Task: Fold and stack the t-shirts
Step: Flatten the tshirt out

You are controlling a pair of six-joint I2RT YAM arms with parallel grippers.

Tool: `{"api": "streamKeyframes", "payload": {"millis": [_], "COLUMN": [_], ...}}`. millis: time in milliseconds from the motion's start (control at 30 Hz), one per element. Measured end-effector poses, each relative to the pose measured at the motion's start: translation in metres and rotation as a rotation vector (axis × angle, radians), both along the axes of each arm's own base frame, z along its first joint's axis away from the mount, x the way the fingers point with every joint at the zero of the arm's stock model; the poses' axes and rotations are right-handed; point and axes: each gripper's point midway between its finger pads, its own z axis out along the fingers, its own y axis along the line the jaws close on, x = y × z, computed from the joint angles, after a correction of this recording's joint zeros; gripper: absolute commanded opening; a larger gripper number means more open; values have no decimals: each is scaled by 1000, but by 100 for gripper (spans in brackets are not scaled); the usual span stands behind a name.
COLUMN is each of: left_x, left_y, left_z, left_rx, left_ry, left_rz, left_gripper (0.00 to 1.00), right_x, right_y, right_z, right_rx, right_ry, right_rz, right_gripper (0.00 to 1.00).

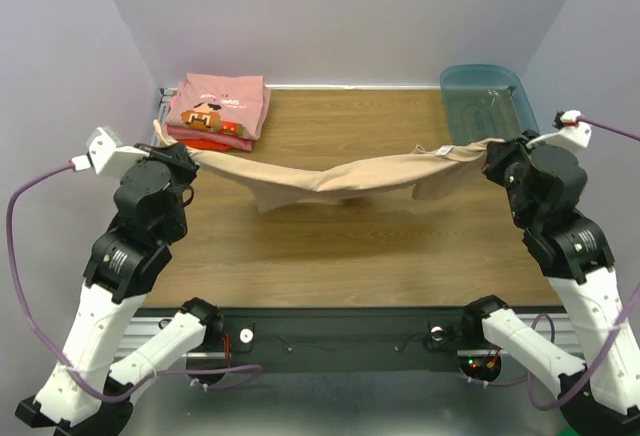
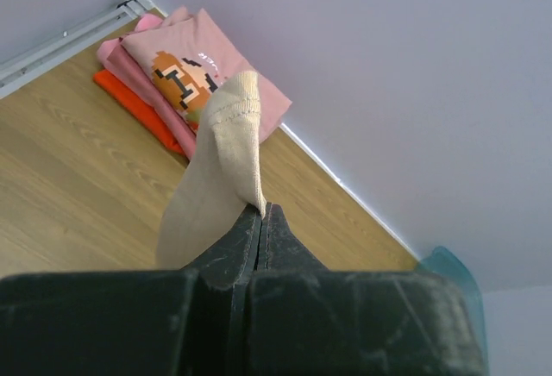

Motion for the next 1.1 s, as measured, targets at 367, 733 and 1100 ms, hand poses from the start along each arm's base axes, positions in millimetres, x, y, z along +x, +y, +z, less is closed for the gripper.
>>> {"api": "streamKeyframes", "payload": {"millis": [367,733,1100], "left_x": [-75,-60,146], "left_y": [26,23,-1], "left_z": [66,69,-217], "left_rx": [-140,-135,49], "left_ry": [-263,-238,581], "left_rz": [-77,-47,34], "left_gripper": [0,0,55], "right_x": [-79,-76,106], "right_y": [-14,-12,26], "right_z": [93,88,-196], "right_rx": [122,165,-32], "right_ry": [-306,-296,522], "right_rz": [83,78,-108], "right_gripper": [0,0,74]}}
